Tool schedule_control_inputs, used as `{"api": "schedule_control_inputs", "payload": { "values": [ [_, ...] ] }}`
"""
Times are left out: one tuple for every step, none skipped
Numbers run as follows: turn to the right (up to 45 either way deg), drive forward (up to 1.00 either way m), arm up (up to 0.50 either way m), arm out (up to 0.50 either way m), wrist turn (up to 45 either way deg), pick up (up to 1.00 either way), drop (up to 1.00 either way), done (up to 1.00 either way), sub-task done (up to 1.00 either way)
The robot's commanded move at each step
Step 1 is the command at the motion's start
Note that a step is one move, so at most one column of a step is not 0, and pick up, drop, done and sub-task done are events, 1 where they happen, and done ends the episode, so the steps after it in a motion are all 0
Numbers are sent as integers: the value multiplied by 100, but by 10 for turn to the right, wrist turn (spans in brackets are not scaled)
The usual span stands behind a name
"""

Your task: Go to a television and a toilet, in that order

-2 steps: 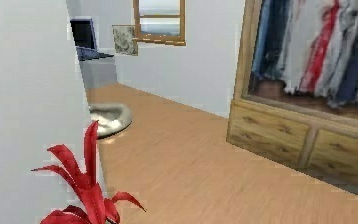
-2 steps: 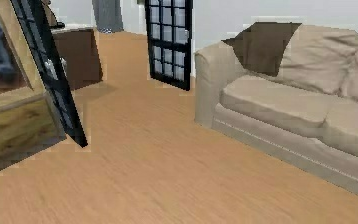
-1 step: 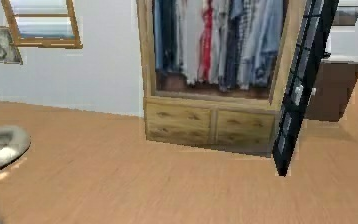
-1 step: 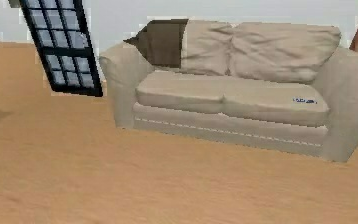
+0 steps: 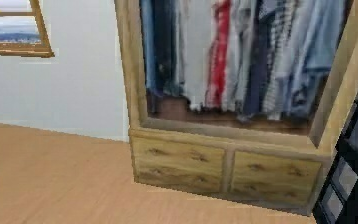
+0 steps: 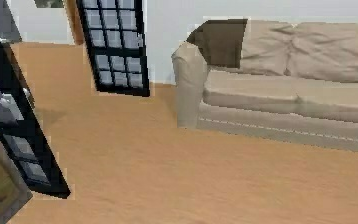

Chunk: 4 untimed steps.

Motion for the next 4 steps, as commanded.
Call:
{"api": "schedule_control_inputs", "payload": {
  "values": [
    [-270,0,0,0,0,0,0,0,0],
    [0,35,0,0,0,0,0,0,0],
    [-150,0,0,0,0,0,0,0,0],
    [0,100,0,0,0,0,0,0,0]
  ]
}}
